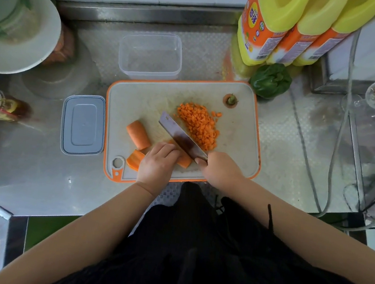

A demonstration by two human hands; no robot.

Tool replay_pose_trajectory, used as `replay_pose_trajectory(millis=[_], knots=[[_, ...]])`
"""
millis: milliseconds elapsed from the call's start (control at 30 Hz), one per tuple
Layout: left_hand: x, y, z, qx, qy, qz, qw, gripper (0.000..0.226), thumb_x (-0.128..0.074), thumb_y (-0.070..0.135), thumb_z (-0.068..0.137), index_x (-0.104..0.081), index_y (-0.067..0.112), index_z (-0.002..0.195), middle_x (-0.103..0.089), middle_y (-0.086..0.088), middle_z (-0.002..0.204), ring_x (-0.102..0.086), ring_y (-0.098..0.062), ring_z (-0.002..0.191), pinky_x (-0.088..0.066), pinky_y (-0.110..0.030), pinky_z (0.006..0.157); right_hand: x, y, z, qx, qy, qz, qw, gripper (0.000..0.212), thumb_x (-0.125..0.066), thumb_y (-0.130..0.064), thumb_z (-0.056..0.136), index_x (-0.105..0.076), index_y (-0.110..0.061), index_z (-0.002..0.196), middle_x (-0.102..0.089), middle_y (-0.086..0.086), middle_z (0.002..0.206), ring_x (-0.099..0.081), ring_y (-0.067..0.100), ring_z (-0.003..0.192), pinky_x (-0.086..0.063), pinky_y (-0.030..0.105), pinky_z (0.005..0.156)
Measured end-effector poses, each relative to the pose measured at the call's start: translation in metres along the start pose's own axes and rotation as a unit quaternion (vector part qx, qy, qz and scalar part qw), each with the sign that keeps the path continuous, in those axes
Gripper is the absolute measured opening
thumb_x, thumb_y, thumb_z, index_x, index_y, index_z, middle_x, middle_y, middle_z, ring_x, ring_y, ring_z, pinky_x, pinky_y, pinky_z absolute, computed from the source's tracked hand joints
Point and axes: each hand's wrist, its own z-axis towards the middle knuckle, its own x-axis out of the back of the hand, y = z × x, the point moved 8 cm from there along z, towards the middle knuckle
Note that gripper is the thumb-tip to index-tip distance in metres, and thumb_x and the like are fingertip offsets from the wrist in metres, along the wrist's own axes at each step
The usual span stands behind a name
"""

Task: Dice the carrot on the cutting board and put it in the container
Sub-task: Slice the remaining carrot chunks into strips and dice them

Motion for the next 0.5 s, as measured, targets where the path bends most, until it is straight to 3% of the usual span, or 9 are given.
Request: replay_pose_trajectory(millis=[200, 500], knots=[[0.003, 0.001, 0.004, 0.009, -0.008, -0.003, 1.0, 0.015, -0.076, -0.004, 0.076, -0.071, 0.008, 0.085, -0.067, -0.006, 0.091, -0.06, -0.025, 0.086, -0.055, -0.036, 0.074, -0.003, -0.008, -0.017, 0.019, -0.004, -0.043, 0.999, 0.034, -0.037, -0.037, 0.101, -0.057, -0.009, 0.103, -0.058, 0.008, 0.092, -0.059, 0.028, 0.09, -0.043, 0.035, 0.07], [0.0, -0.002, 0.001, 0.022, -0.007, -0.02, 1.0, 0.016, -0.077, -0.004, 0.077, -0.073, 0.007, 0.088, -0.068, -0.006, 0.096, -0.062, -0.026, 0.092, -0.056, -0.037, 0.077, 0.002, -0.018, -0.011, -0.024, -0.012, -0.094, 0.995, 0.013, -0.046, -0.01, 0.095, -0.055, -0.014, 0.087, -0.046, 0.002, 0.071, -0.054, 0.026, 0.075, -0.042, 0.034, 0.064]])
